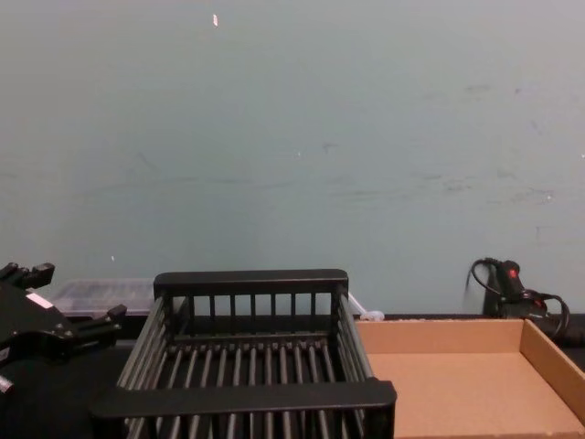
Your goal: Pick up the white tape and place it into the black box , Pick up the silver tape and place it into the brown box.
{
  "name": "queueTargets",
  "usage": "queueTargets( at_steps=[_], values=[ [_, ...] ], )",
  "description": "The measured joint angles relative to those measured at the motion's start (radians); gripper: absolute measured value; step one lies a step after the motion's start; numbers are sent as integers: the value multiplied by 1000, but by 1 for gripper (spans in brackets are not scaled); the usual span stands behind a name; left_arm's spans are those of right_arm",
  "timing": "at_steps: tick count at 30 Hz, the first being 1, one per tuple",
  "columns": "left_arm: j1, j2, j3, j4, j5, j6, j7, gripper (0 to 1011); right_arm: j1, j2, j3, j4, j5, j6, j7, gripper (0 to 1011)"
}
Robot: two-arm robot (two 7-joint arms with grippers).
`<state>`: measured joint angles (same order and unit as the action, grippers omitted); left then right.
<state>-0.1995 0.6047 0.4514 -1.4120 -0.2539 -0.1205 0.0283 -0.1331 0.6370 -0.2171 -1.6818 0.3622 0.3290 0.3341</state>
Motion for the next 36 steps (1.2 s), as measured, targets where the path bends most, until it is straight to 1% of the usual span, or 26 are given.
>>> queueTargets(
  at_steps=[3, 8, 10, 11, 15, 16, 18, 19, 20, 22, 23, 25, 29, 31, 34, 36],
  values=[
    [0, 0, 0, 0, 0, 0, 0, 1001, 0, 0, 0, 0, 0, 0, 0, 978],
    [0, 0, 0, 0, 0, 0, 0, 1001, 0, 1, -1, -1, 0, -1, -1, 862],
    [0, 0, 0, 0, 0, 0, 0, 1001, 0, 1, -1, -1, 0, -1, -1, 792],
    [0, 0, 0, 0, 0, 0, 0, 1001, 0, 1, -1, -1, 0, -1, -1, 792],
    [0, 0, 0, 0, 0, 0, 0, 1001, 0, 1, -1, -1, 0, -1, -1, 647],
    [0, 0, 0, 0, 0, 0, 0, 1001, 0, 1, -1, -1, 0, -1, -1, 647],
    [0, 0, 0, 0, 0, 0, 0, 1001, 0, 1, -1, -1, 0, -1, -2, 561],
    [0, 0, 0, 0, 0, 0, 0, 1002, 0, 1, -1, -1, 0, -1, -2, 536],
    [0, 0, 0, 0, 0, 0, 0, 1001, 0, 1, -1, -1, 1, -1, -2, 476],
    [0, 0, 0, 0, 0, 0, 0, 1001, 0, 1, -1, -1, 1, -1, -2, 445],
    [0, 0, 0, 0, 0, 0, 0, 1001, 0, 1, -1, -1, 1, -1, -2, 372],
    [0, 0, 0, 0, 0, 0, 0, 1001, 0, 1, -1, -1, 1, -1, -2, 335],
    [0, 0, 0, 0, 0, 0, 0, 1001, 0, 1, -1, -1, 1, -1, -2, 214],
    [0, 0, 0, 0, 0, 0, 0, 1001, 0, 1, -1, -1, 1, -1, -2, 136],
    [0, 0, 0, 0, 0, 0, 0, 1001, 0, 1, -1, -1, 1, -1, -2, 79],
    [0, 0, 0, 0, 0, 0, 0, 1001, 0, 1, -1, -1, 2, -1, -2, 79]
  ],
)
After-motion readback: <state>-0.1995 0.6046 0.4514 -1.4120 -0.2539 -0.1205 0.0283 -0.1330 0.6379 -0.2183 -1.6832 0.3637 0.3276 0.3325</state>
